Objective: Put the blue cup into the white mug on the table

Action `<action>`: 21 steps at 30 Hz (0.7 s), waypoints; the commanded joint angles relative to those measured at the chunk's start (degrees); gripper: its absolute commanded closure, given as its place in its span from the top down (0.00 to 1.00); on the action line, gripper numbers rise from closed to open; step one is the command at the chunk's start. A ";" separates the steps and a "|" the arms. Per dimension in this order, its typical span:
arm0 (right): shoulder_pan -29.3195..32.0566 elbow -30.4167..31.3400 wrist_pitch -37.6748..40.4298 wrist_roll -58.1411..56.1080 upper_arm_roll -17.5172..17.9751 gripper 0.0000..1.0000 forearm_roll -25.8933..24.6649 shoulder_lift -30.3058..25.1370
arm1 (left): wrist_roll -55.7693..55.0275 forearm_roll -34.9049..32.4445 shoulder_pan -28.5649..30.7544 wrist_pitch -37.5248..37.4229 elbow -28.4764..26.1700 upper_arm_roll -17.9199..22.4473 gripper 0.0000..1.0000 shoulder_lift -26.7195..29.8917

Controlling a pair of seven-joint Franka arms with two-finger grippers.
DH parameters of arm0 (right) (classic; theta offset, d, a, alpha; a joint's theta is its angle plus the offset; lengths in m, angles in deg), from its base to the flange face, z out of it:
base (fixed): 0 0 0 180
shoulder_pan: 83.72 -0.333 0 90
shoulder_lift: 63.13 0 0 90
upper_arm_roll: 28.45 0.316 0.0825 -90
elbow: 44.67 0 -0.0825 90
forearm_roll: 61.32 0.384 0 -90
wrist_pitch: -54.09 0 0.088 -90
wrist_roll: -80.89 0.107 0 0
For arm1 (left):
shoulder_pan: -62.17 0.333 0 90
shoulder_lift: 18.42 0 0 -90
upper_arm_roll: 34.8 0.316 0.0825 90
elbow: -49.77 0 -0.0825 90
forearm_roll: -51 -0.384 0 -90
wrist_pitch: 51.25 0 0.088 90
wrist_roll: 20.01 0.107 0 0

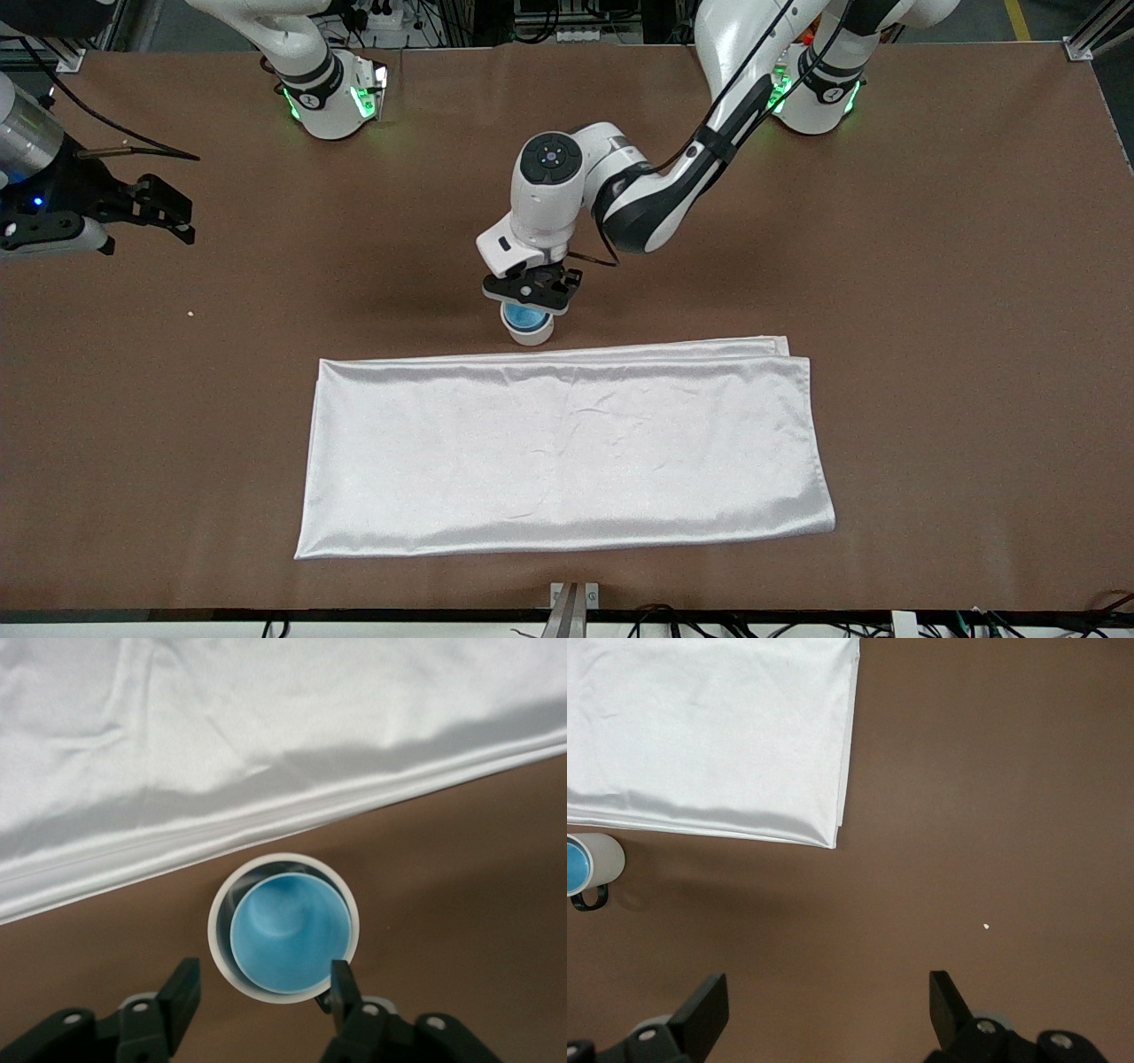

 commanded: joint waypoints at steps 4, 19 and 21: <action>0.62 -1.55 0.12 -1.16 0.32 1.00 1.32 0.58 | -0.57 -1.28 2.88 -9.08 -0.18 1.07 1.00 9.07; 0.62 -1.55 -0.67 -1.16 0.32 1.00 1.32 0.75 | 0.74 -1.02 17.99 -23.15 -0.80 0.90 1.00 21.03; 0.62 -1.55 -0.59 -1.16 0.32 1.00 1.32 0.75 | 3.02 -1.11 21.33 -23.50 -0.97 0.46 1.00 21.47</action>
